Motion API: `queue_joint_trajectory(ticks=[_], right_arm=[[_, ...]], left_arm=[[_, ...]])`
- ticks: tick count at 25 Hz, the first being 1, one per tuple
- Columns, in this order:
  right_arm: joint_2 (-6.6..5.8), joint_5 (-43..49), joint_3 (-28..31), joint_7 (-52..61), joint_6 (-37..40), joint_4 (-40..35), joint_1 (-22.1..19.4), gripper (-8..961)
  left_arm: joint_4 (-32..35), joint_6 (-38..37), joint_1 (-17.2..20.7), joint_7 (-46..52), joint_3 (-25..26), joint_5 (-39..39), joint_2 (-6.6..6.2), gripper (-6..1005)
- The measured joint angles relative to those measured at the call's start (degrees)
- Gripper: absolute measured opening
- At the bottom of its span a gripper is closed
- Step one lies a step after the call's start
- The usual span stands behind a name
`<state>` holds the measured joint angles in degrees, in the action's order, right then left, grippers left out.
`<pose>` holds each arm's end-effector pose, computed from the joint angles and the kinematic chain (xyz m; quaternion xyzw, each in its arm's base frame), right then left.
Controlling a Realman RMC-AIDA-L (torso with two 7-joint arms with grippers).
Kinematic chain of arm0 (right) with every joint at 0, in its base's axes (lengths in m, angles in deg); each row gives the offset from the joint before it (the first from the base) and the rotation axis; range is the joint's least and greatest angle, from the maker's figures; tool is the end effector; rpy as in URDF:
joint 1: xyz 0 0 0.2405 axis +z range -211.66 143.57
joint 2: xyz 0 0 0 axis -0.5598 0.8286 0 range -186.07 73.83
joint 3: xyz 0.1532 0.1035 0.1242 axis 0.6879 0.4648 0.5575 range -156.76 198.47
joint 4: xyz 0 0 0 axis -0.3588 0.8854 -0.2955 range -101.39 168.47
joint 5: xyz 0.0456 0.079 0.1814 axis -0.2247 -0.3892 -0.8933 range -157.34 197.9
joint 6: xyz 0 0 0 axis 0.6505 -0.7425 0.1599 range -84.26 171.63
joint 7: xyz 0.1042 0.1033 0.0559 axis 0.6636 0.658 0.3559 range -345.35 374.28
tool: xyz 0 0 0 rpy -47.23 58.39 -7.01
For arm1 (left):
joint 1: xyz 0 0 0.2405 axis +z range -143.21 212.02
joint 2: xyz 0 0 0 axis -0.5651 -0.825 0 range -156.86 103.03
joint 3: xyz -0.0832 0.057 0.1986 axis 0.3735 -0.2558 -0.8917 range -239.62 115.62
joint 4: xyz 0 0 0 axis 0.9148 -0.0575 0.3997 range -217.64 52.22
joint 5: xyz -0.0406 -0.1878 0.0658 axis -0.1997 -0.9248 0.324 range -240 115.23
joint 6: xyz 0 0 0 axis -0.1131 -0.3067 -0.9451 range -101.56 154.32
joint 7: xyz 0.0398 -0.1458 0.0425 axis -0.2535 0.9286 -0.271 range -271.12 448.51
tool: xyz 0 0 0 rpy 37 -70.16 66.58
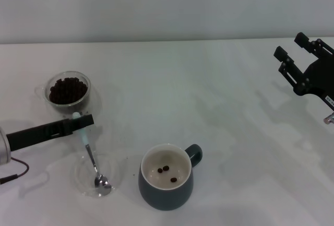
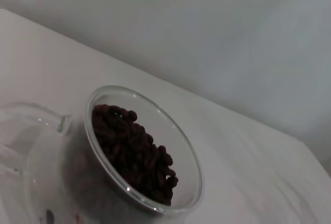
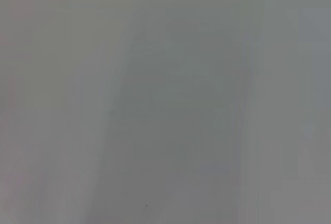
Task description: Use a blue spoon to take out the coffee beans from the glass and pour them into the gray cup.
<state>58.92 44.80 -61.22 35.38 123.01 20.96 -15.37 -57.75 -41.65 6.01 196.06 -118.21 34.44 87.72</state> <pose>0.2820 0.3008 0.0294 -0.7821 0.1061 0.3445 0.5083 -0.2733 0.3287 -0.0156 -0.7950 -0.5305 -0.2480 0.1580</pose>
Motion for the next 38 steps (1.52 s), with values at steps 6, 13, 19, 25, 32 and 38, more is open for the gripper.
queue_joint_trajectory(ticks=[6,13,19,25,32,38], right_arm=[[0.00,0.0,0.0,0.0,0.0,0.0,0.1,536],[0.00,0.0,0.0,0.0,0.0,0.2,0.0,536],[0.00,0.0,0.1,0.0,0.0,0.1,0.1,536],[0.09,0.0,0.1,0.1,0.0,0.0,0.1,537],[0.09,0.0,0.1,0.4,1.4,0.0,-0.2,536],[-0.01,0.0,0.1,1.8,1.6,0.0,-0.5,537]], left_arm=[[0.2,0.3,-0.1,-0.2,0.0,1.1,0.21,211],[0.2,1.8,0.0,-0.5,0.1,1.1,0.13,267],[0.3,2.2,0.4,-0.5,0.4,1.1,0.00,330],[0.8,2.2,0.8,-0.4,0.4,0.7,-0.09,445],[9.2,1.8,5.9,-3.0,0.6,-1.3,0.87,444],[12.6,-0.5,8.6,-9.2,0.7,-9.2,1.36,443]])
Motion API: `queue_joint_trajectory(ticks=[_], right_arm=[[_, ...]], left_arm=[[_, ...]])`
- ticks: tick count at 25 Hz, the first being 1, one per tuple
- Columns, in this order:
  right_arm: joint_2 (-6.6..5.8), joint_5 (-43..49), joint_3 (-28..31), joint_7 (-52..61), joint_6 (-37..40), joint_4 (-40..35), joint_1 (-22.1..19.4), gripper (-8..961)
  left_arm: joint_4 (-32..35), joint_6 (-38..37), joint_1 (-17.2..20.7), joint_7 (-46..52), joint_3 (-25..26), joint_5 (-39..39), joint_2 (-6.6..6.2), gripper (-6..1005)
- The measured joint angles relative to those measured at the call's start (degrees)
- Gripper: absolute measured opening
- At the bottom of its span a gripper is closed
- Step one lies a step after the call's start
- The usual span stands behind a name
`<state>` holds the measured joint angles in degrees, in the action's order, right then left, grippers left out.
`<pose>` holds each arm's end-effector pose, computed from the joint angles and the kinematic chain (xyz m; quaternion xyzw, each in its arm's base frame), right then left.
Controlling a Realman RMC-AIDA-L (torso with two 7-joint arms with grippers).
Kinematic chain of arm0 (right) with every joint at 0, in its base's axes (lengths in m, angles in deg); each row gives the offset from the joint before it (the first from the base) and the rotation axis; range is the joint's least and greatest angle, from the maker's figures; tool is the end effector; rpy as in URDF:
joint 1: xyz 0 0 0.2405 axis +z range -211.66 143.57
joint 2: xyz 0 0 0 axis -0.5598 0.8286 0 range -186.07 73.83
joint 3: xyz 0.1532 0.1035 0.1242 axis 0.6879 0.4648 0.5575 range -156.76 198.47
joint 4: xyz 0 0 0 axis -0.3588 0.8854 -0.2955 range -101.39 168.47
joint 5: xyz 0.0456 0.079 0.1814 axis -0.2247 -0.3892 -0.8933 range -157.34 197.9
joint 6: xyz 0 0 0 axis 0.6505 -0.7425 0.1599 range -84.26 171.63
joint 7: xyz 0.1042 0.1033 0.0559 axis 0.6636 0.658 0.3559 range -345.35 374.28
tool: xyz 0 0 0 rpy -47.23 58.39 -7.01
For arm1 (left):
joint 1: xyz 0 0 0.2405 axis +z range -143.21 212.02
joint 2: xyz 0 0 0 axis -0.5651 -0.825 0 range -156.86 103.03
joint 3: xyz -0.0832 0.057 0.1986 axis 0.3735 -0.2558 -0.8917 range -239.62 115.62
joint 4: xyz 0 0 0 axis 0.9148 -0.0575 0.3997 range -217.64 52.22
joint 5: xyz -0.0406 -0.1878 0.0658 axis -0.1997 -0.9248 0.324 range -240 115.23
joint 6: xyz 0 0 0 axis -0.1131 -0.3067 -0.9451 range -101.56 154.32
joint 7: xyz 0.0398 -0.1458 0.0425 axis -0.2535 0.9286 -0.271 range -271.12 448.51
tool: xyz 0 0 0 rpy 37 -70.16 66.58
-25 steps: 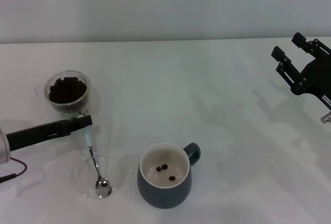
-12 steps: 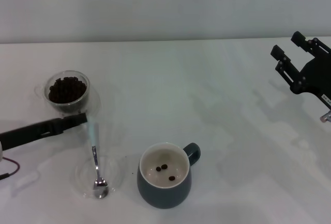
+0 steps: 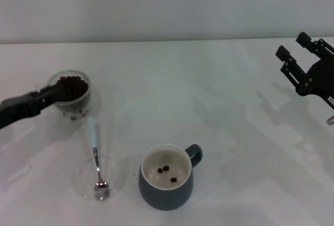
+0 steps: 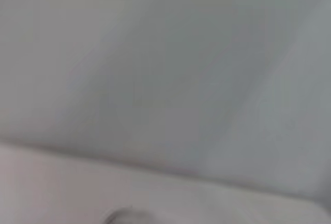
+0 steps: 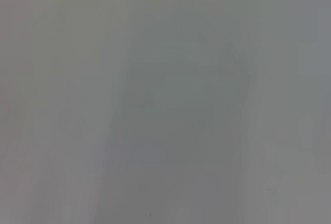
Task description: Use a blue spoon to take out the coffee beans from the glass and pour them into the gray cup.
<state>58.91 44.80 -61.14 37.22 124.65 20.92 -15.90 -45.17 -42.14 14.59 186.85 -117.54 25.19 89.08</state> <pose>0.2808 0.2968 0.0313 -0.7774 0.1134 0.3614 0.5021 -0.2747 0.3302 0.0290 -0.8012 -0.4431 -0.3142 0.2512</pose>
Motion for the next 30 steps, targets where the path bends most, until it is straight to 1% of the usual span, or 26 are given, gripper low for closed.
queue_joint_trajectory(ticks=[6,9,11,12,13,15,19,22,27,30], right_arm=[[-0.23,0.0,0.4,0.9,0.5,-0.3,-0.8,537],[-0.41,0.0,1.1,1.0,0.5,-1.0,-1.7,537],[-0.51,0.0,2.5,1.0,0.6,-1.4,-2.1,537],[-0.51,0.0,3.7,0.9,0.6,-1.5,-2.3,537],[-0.50,0.0,5.2,0.9,0.6,-1.5,-2.5,537],[-0.41,0.0,7.6,0.7,0.7,-1.5,-2.6,537],[-0.35,0.0,11.9,0.3,1.2,-1.5,-3.0,537],[-0.37,0.0,14.4,-0.7,1.9,-1.5,-3.3,537],[-0.96,0.1,16.7,-3.5,2.1,-1.5,-3.7,537],[-1.13,0.0,17.1,-5.4,2.1,-1.5,-3.7,537]], left_arm=[[1.3,-4.5,-0.2,-5.2,0.8,-3.9,0.01,441],[2.7,-6.6,-0.1,-8.3,2.8,-5.5,0.62,440],[3.4,-8.4,0.1,-12.1,4.4,-8.0,1.16,440],[3.4,-8.4,0.1,-12.1,4.4,-8.0,1.16,440],[3.5,-9.7,0.4,-16.4,6.2,-11.3,1.89,440],[3.5,-10.2,0.8,-20.2,7.6,-15.1,2.54,439],[2.9,-10.2,1.4,-24.7,8.6,-19.3,2.72,438],[2.0,-10.2,2.6,-29.4,9.4,-22.8,2.83,436],[-2.0,-10.3,5.0,-38.0,9.5,-30.8,2.89,435],[-3.7,-10.3,6.2,-41.4,9.5,-33.5,2.89,435]])
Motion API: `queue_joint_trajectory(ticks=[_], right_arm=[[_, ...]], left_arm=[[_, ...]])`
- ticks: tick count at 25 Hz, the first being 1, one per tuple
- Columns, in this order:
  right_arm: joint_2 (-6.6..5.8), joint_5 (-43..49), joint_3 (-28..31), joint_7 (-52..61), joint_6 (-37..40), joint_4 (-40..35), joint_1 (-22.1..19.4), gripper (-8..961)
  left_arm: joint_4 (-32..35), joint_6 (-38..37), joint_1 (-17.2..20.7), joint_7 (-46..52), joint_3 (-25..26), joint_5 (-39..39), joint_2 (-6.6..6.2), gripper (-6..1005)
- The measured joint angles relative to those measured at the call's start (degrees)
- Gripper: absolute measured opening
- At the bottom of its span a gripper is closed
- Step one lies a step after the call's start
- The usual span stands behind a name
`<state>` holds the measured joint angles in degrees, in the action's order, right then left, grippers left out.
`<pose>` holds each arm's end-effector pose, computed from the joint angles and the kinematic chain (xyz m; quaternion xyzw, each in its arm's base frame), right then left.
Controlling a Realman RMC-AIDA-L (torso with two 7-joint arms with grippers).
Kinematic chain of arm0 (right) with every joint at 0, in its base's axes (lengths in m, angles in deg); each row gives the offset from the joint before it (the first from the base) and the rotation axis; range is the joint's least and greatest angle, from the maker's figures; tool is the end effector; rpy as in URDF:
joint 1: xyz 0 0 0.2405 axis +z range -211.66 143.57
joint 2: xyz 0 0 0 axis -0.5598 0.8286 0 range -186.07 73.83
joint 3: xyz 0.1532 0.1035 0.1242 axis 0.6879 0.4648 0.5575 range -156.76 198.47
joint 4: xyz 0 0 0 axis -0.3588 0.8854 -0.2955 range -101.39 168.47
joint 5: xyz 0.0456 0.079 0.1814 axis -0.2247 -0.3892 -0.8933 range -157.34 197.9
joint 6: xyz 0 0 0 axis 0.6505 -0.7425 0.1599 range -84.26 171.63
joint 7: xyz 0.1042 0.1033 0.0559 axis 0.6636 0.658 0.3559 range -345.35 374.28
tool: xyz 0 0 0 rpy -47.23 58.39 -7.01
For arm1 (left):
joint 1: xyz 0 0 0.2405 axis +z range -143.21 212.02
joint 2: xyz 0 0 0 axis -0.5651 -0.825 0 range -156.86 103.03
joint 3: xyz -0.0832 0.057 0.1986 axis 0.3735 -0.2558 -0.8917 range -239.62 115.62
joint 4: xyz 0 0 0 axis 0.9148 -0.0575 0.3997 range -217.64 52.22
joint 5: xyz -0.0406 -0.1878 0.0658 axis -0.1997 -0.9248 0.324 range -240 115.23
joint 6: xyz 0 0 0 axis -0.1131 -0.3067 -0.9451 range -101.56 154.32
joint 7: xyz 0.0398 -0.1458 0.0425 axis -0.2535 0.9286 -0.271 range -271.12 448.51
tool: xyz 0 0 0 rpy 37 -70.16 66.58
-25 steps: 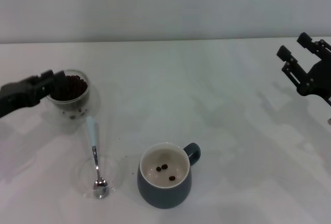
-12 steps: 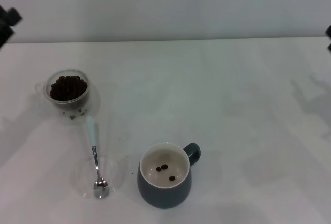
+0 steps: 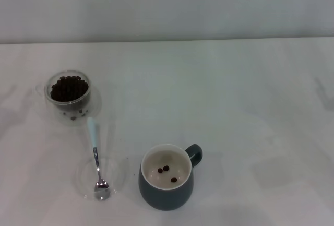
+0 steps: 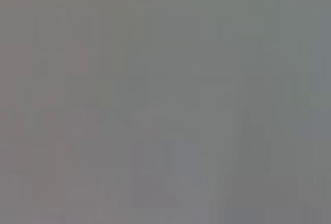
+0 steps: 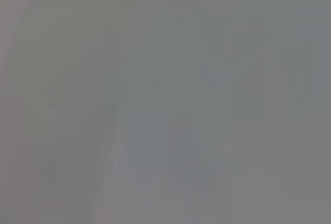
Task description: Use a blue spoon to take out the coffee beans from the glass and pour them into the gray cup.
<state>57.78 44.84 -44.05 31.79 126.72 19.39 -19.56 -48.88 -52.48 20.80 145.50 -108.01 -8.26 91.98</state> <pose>0.3157 0.2893 0.0979 -0.6825 0.0931 0.3340 0.6434 -0.2814 0.3090 0.1095 -0.6998 -0.2099 -0.4658 0.4992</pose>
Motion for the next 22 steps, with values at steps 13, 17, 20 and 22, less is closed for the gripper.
queue_joint_trajectory(ticks=[13,17,20,22], right_arm=[[1.11,0.2,-0.2,-2.6,0.6,0.6,1.1,537],[1.29,0.2,-1.3,-2.1,2.3,2.4,1.2,537],[1.31,0.1,-1.9,-2.1,3.4,4.3,1.3,537],[1.35,0.2,-2.0,-1.9,3.9,5.0,1.3,537]], left_arm=[[-4.3,0.1,0.2,-8.0,0.1,-3.8,-0.17,434],[-4.3,0.0,0.5,-8.6,0.7,-6.1,-0.29,435],[-4.4,-0.1,0.8,-8.9,2.0,-6.5,-0.31,435],[-4.4,-0.1,0.9,-9.0,2.2,-6.5,-0.30,435]])
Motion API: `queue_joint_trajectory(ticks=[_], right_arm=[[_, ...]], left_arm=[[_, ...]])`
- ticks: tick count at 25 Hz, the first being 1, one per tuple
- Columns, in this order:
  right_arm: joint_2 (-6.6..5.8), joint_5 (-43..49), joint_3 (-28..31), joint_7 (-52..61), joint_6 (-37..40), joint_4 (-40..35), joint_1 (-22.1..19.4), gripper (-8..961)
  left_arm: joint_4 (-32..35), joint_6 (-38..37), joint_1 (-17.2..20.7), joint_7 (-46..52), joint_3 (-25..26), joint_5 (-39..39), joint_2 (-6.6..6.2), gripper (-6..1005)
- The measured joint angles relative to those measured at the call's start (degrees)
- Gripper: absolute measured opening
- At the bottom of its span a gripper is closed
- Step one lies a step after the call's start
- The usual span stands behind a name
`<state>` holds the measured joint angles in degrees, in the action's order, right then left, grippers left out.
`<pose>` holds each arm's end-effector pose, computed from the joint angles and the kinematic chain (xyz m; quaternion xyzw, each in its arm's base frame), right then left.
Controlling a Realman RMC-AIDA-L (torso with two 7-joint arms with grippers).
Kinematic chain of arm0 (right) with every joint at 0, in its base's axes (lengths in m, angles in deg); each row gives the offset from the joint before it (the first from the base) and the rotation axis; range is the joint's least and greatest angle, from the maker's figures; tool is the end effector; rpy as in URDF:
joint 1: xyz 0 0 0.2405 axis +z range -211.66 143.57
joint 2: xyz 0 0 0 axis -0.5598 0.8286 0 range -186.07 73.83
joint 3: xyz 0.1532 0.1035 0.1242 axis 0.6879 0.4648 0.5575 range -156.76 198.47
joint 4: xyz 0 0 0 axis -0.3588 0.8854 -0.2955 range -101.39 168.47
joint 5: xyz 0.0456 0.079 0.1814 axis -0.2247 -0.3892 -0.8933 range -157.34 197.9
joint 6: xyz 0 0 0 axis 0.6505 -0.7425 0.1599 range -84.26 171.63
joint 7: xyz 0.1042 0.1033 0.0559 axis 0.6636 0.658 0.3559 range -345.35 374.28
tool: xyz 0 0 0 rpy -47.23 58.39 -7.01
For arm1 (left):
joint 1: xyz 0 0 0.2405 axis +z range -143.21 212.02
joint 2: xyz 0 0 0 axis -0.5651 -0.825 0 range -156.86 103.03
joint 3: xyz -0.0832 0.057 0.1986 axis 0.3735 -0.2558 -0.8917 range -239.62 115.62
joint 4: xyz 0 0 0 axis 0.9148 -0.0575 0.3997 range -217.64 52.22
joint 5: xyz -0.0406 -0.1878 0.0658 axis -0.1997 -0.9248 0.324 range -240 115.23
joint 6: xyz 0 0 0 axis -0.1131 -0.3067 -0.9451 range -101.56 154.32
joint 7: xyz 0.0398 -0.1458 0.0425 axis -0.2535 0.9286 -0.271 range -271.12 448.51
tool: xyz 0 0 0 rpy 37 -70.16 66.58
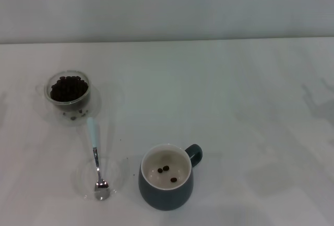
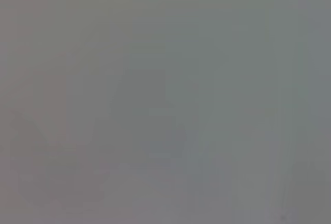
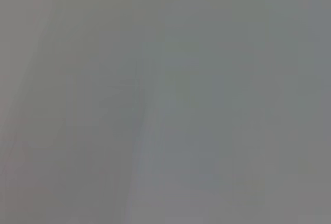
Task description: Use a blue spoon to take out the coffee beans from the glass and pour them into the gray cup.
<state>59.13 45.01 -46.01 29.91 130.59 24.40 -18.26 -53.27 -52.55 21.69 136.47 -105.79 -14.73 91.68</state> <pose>0.3087 0.2805 0.0735 -0.6961 0.0960 0.3456 0.6220 -0.3040 0.2983 0.1219 -0.6567 -0.1972 -0.4472 0.5743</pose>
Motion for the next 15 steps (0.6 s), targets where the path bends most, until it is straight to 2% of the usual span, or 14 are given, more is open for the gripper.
queue_joint_trajectory(ticks=[7,15], right_arm=[[0.02,-0.3,0.4,0.7,0.2,0.4,0.5,537],[-0.45,-0.3,0.7,0.6,-1.7,0.0,1.3,537]], left_arm=[[-0.6,0.4,0.0,-1.0,0.2,-0.1,-0.01,435],[-3.6,-0.1,-0.4,-8.2,1.5,-0.6,0.31,435]])
